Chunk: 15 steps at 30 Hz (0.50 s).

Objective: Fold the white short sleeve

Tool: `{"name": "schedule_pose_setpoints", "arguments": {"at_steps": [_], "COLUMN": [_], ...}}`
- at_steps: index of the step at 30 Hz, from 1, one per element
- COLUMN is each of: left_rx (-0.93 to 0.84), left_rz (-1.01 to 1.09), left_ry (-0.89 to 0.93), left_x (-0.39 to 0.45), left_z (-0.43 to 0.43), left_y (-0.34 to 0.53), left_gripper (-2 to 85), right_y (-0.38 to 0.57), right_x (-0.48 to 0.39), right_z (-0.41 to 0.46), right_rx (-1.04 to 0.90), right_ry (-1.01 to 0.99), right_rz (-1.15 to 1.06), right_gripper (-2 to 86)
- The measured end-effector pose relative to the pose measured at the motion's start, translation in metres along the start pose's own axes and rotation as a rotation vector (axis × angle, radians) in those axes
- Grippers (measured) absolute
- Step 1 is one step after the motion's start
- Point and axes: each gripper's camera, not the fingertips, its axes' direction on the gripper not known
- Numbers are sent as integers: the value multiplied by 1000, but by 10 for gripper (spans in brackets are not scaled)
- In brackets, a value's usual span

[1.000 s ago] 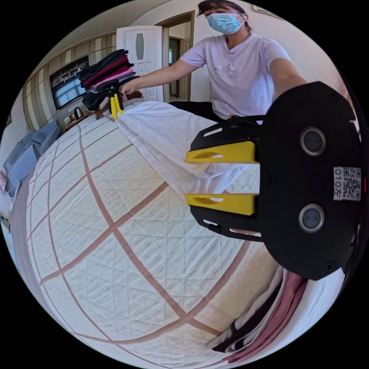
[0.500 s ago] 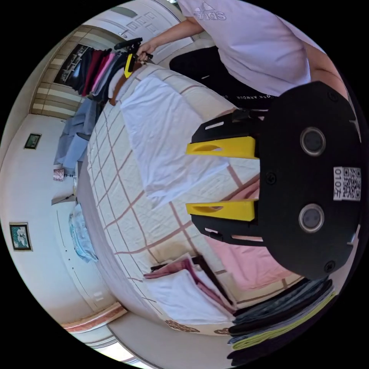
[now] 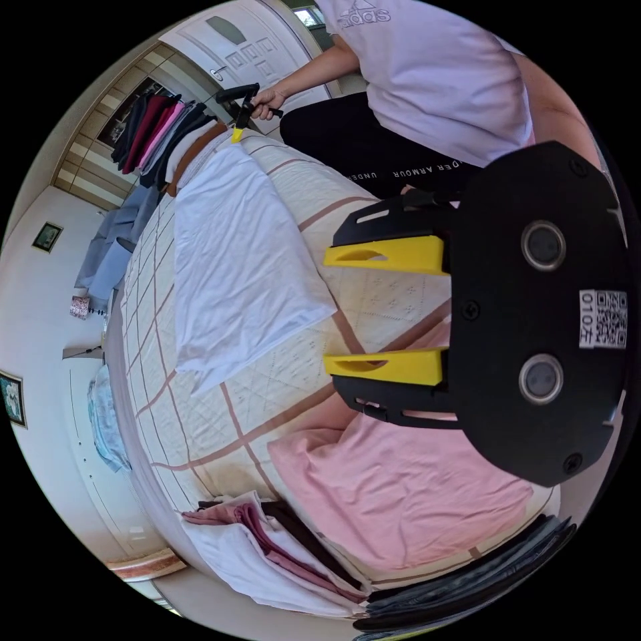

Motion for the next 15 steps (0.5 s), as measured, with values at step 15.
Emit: {"name": "schedule_pose_setpoints", "arguments": {"at_steps": [15], "left_rx": [59], "left_rz": [-41], "left_ry": [164], "left_x": [-23], "left_z": [-11], "left_y": [11], "left_gripper": [40], "right_y": [35], "right_x": [-25], "right_z": [7], "right_rx": [27], "right_ry": [69], "right_rz": [-4], "right_gripper": [50]}}
